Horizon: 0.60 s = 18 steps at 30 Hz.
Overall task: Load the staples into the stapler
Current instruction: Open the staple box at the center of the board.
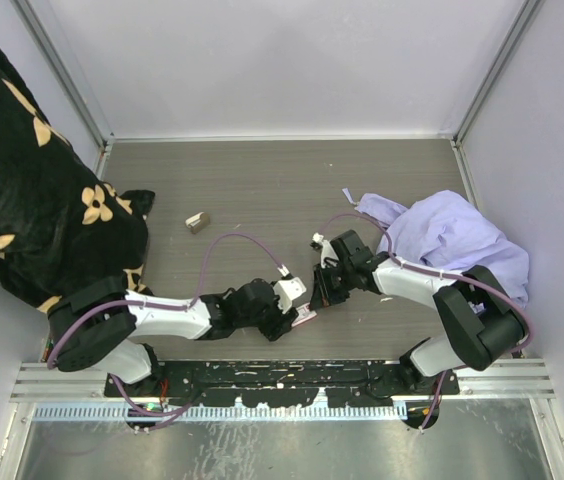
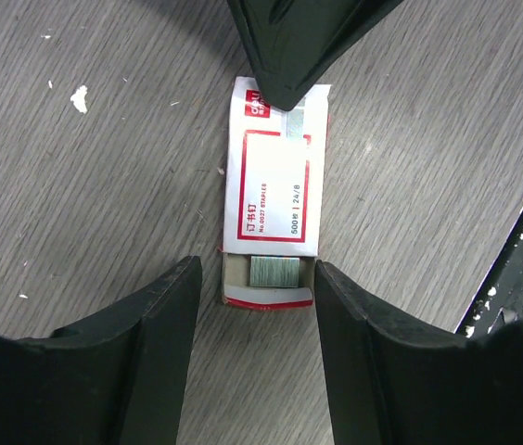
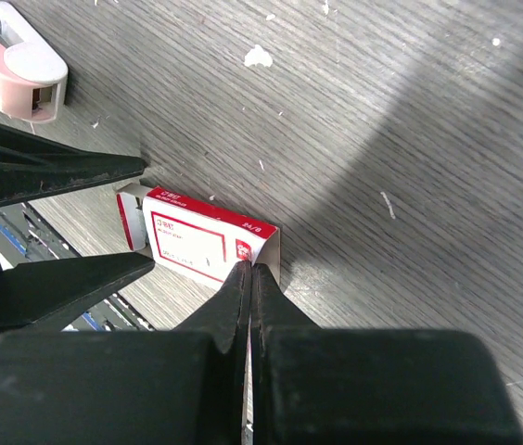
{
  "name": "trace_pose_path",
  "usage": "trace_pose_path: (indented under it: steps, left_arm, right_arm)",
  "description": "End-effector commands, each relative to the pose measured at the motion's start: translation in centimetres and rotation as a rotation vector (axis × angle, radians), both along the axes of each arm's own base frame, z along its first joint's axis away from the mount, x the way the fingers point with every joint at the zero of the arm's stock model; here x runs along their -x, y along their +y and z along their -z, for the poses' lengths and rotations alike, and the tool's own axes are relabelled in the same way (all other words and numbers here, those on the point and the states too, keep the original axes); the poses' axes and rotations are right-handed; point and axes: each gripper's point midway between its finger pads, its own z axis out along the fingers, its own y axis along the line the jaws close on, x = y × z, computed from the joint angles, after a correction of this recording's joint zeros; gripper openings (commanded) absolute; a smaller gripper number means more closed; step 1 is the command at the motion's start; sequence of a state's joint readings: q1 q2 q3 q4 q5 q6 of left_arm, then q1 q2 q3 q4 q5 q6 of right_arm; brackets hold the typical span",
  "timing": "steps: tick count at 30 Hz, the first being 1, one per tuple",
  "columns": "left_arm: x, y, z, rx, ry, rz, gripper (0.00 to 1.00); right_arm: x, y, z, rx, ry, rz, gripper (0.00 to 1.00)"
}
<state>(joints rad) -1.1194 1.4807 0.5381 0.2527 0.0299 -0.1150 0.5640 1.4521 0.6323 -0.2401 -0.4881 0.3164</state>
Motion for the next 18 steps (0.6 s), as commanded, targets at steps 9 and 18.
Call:
trace_pose_path:
  steps: [9, 18]
  left_arm:
    - [1.5, 0.4, 2.4, -0.142, 0.002, 0.026, 0.48]
    - [1.4, 0.5, 2.0, -0.133, -0.011, 0.017, 0.42]
  right_arm:
    - [-1.8, 0.1, -1.4, -0.049, -0.056, 0.033, 0.0]
    - [-2.2, -1.0, -1.2, -0.051, -0.054, 0.062, 0.0]
